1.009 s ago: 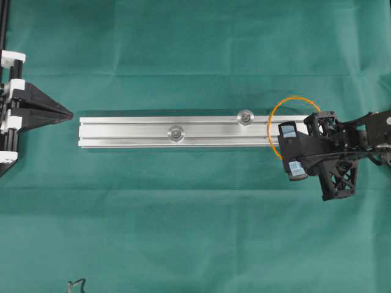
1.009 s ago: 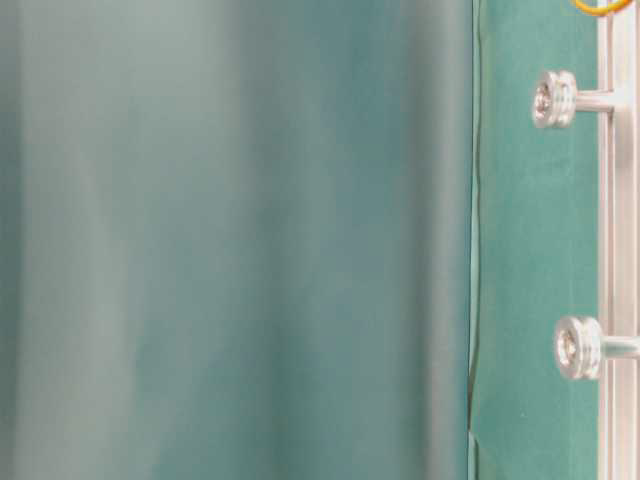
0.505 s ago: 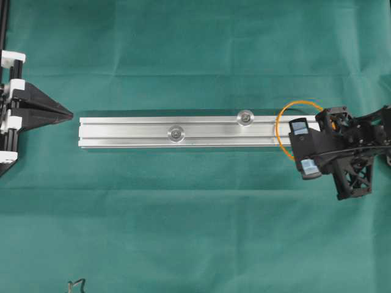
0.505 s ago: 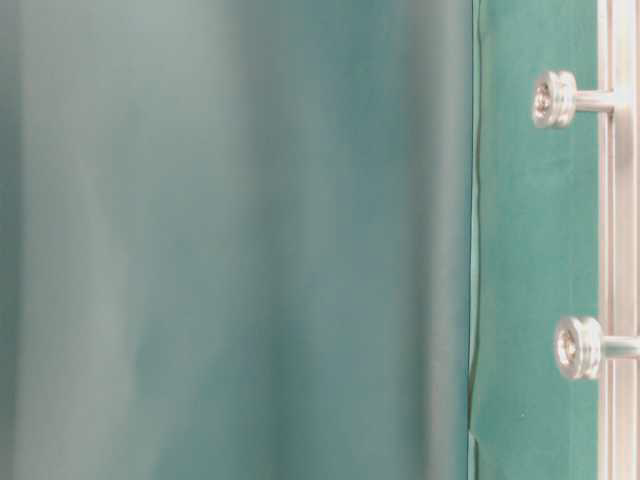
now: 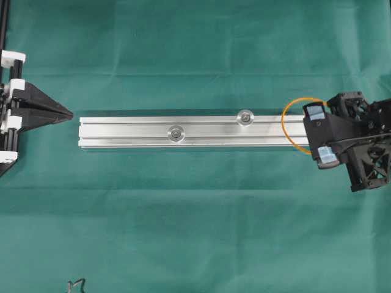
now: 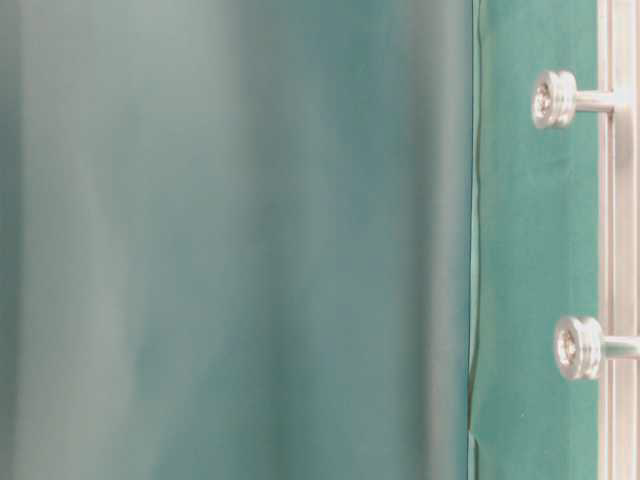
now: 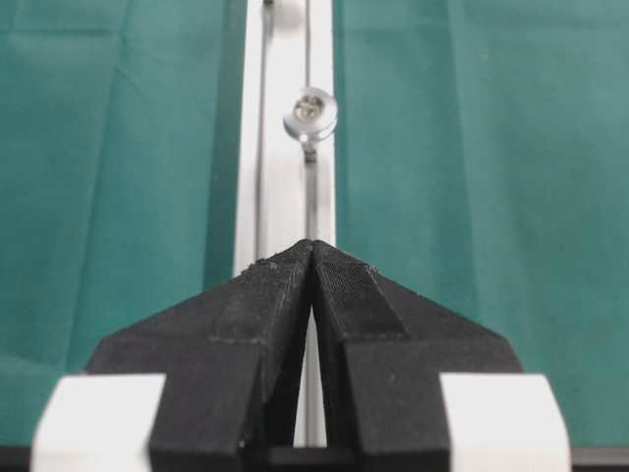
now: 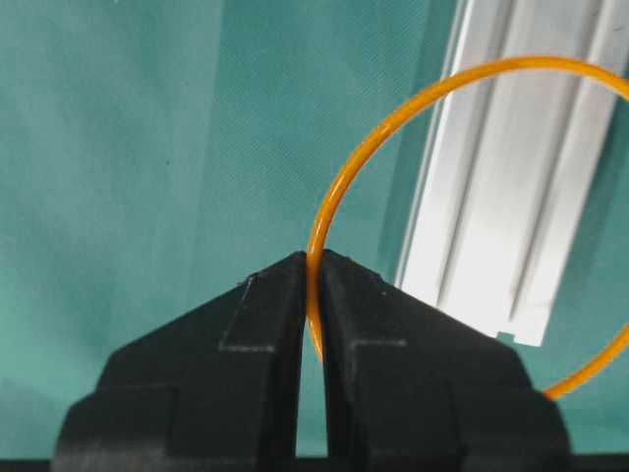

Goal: Hook the rubber onto the shaft.
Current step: 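Close the right gripper on the orange band's edge, then lift the band with the right gripper and carry it left along the rail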

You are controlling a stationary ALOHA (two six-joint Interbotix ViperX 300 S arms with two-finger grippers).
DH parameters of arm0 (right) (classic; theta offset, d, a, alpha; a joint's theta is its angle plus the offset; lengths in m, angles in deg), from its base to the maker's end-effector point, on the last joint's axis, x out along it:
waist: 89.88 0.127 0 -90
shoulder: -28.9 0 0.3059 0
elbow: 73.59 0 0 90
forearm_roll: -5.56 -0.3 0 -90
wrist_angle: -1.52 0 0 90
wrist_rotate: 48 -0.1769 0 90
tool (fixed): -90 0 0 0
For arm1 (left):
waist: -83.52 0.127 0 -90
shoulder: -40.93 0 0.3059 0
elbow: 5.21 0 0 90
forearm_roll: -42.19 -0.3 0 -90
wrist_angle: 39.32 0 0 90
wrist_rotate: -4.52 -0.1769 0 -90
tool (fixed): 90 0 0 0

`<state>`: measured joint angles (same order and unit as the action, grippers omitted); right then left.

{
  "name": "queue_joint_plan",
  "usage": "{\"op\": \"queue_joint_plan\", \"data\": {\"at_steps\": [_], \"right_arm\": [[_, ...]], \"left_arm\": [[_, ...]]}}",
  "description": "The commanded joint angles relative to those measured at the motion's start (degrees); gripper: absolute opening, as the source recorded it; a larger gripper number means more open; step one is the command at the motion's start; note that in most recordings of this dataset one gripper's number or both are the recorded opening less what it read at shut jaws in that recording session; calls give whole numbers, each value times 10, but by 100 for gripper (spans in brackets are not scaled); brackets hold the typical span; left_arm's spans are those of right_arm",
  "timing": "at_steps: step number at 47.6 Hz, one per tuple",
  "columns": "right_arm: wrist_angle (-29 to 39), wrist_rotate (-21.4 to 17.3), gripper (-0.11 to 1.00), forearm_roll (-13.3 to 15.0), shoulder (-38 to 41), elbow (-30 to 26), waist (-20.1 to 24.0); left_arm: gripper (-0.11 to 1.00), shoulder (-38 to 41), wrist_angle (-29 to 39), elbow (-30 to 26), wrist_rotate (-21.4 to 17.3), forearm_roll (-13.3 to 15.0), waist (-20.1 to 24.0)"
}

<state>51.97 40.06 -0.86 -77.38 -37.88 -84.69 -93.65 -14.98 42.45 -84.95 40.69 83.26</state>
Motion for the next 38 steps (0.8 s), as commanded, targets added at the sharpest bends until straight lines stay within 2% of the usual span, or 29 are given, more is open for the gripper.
{"op": "queue_joint_plan", "data": {"at_steps": [1, 20, 38], "right_arm": [[16, -2, 7, 5, -9, -25, -3], [94, -2, 7, 30, -22, -87, -3], [104, -2, 7, 40, -22, -94, -4]], "left_arm": [[0, 4, -3, -16, 0, -2, -1], [0, 4, -3, -16, 0, -2, -1], [0, 4, -3, -16, 0, -2, -2]]}}
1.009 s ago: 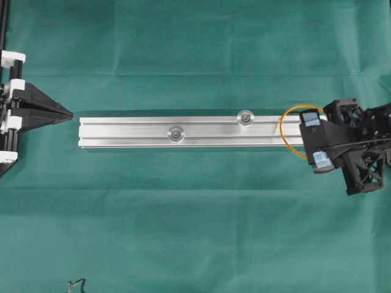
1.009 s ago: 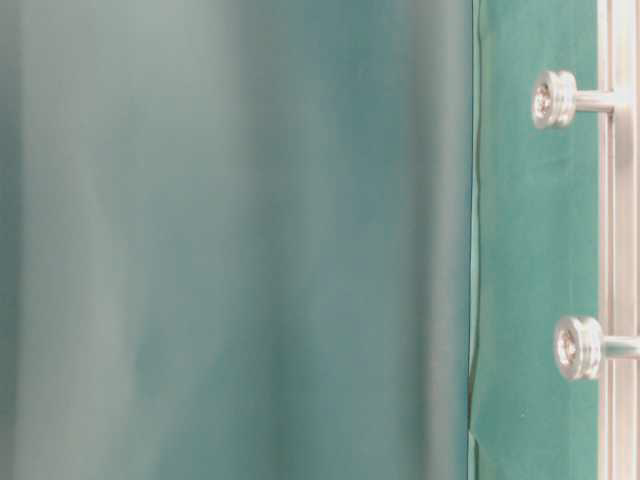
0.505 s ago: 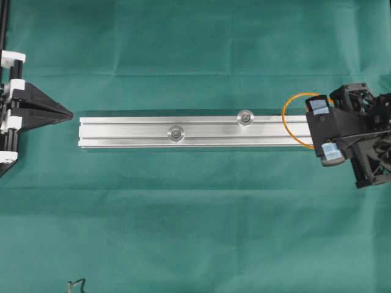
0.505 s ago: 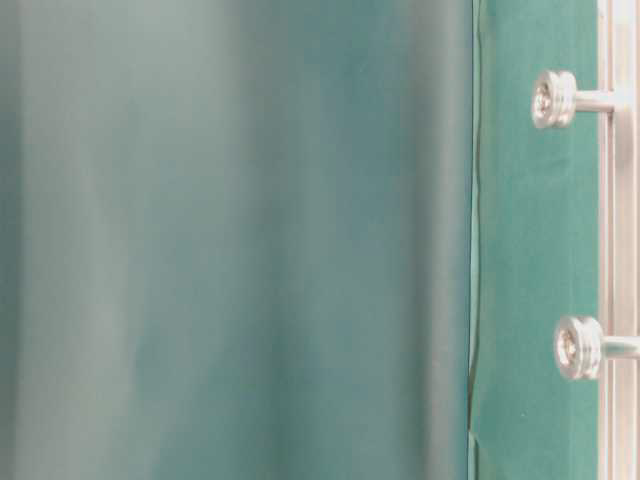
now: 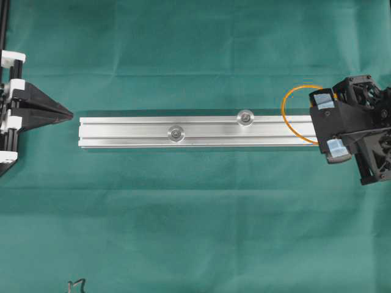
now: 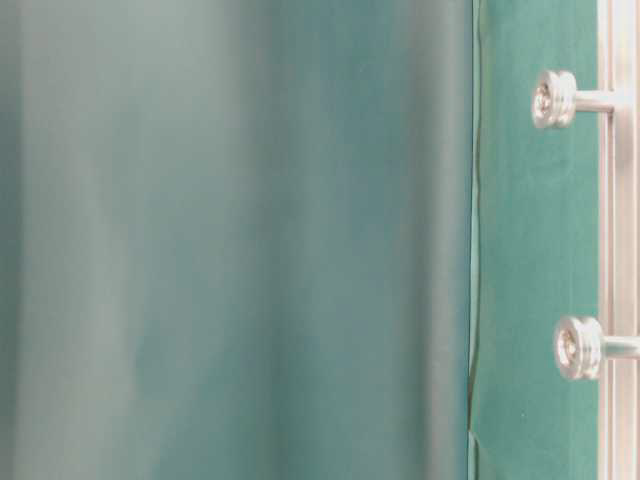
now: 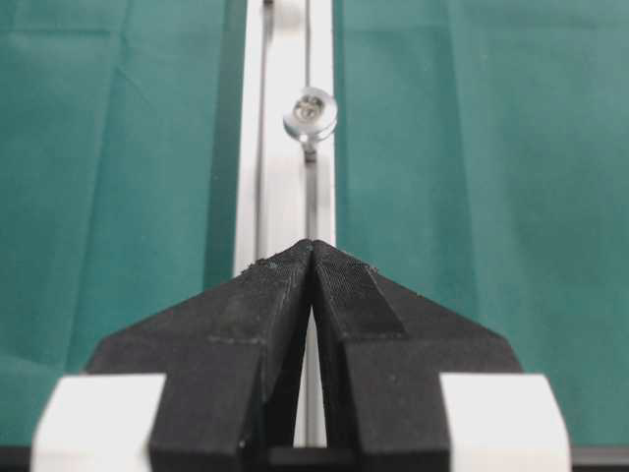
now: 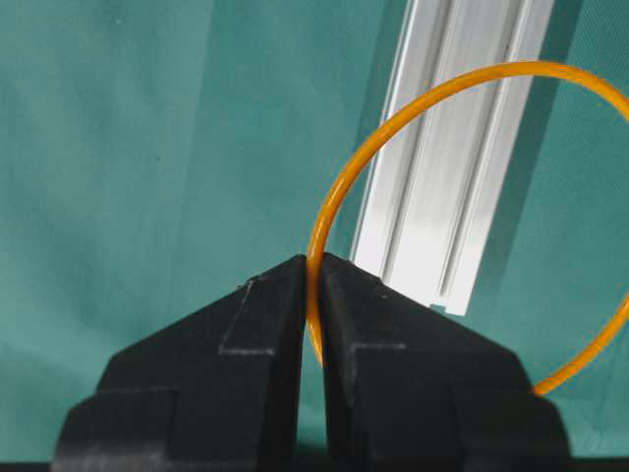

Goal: Hook the rubber onto the shaft.
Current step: 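Lift the band with the right gripper and carry it left along the rail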

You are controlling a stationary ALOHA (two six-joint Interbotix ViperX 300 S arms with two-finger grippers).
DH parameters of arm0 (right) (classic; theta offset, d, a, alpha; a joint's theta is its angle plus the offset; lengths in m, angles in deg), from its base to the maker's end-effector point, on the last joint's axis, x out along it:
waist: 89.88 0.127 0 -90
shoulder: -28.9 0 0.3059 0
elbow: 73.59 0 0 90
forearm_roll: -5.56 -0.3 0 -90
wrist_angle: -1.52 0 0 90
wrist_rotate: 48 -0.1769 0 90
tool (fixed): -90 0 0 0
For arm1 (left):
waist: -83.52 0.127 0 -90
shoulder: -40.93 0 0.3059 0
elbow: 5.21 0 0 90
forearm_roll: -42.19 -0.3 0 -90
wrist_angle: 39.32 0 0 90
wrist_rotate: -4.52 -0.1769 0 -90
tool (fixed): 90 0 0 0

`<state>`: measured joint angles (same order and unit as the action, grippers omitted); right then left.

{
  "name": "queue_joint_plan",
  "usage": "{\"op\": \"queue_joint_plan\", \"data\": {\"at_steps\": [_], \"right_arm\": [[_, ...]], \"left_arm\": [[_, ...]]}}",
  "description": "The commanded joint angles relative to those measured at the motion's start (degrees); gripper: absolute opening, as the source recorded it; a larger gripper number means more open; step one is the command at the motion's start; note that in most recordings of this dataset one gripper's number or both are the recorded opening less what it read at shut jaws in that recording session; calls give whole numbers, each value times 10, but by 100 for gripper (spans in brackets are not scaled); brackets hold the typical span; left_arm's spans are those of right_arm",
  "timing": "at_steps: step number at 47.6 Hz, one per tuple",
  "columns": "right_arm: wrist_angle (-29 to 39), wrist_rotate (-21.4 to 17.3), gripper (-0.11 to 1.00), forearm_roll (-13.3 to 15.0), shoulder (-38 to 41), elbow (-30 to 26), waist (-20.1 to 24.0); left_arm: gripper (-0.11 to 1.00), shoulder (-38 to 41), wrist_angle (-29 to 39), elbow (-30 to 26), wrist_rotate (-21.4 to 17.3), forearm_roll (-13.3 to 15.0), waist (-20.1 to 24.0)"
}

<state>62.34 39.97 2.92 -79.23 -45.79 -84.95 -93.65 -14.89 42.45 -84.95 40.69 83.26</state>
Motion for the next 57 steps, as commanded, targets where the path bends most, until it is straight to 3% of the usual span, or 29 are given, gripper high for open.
{"op": "queue_joint_plan", "data": {"at_steps": [1, 29, 57], "right_arm": [[0, -1, 7, 2, -4, -15, -1], [-4, 0, 7, 7, 13, -25, -1], [-41, 0, 7, 22, 120, -112, -1]], "left_arm": [[0, 4, -3, -16, 0, -2, -2], [0, 4, -4, -16, 0, -2, -1], [0, 5, -4, -16, 0, -2, -1]]}}
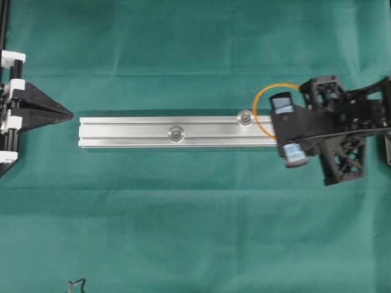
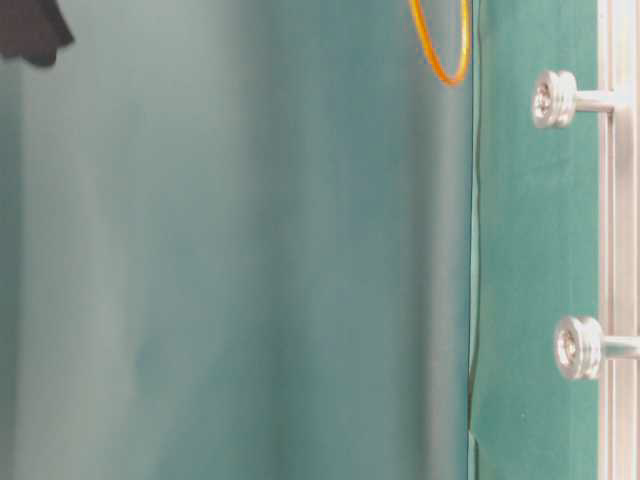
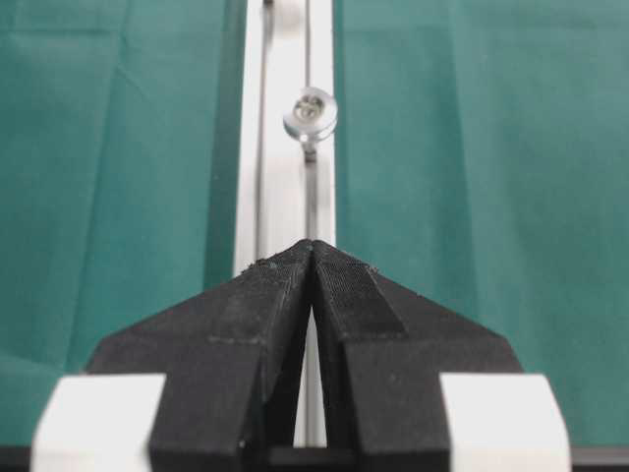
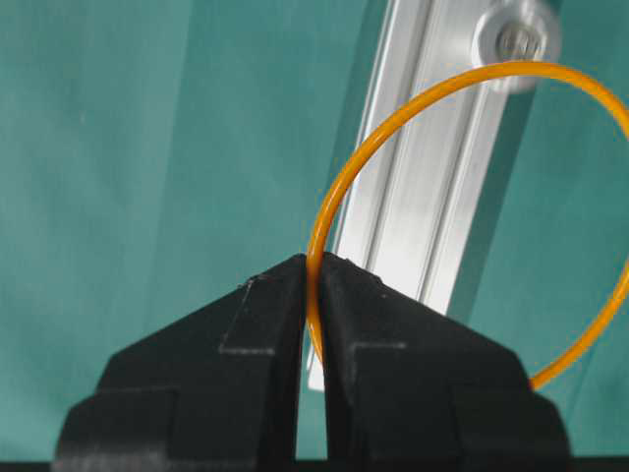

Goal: Hook the rubber onto the shaft.
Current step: 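Lift the band with the right gripper and carry it left along the rail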

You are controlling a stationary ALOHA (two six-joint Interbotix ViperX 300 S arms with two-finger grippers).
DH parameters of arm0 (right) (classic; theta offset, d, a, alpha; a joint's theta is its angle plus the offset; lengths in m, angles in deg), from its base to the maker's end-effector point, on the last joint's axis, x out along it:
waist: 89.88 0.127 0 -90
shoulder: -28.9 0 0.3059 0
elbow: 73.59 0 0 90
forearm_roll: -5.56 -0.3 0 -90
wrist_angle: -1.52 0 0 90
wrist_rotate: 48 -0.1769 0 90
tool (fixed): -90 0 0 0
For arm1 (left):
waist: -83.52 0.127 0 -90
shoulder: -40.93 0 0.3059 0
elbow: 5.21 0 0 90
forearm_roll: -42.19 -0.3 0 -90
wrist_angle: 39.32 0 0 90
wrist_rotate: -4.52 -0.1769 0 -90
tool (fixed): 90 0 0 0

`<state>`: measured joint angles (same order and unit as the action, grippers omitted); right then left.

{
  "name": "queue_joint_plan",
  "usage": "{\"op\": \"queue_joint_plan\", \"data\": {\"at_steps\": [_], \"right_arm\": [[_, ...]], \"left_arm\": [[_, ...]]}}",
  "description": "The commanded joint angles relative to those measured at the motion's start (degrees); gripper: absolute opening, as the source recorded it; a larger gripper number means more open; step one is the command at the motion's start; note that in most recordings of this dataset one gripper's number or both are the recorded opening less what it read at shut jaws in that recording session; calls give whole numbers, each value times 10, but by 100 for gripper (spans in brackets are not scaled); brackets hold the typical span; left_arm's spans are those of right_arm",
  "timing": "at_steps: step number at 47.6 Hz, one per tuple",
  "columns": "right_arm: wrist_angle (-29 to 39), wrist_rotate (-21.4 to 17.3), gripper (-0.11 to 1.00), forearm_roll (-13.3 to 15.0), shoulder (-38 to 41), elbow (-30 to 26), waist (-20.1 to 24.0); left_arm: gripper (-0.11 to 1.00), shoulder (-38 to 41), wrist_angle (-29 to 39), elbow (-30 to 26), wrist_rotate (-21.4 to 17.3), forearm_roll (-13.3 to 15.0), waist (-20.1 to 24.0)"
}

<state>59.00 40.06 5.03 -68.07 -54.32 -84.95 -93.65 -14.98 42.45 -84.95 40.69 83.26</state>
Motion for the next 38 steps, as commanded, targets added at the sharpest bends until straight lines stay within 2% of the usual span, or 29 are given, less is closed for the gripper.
{"op": "queue_joint_plan", "data": {"at_steps": [1, 21, 38], "right_arm": [[-10, -1, 7, 1, 12, -30, -1], [-29, 2, 7, 4, 78, -98, -2], [-29, 2, 7, 8, 87, -108, -4]], "left_arm": [[0, 4, -4, -16, 0, -2, -1], [0, 4, -4, -16, 0, -2, -1], [0, 5, -4, -16, 0, -2, -1]]}}
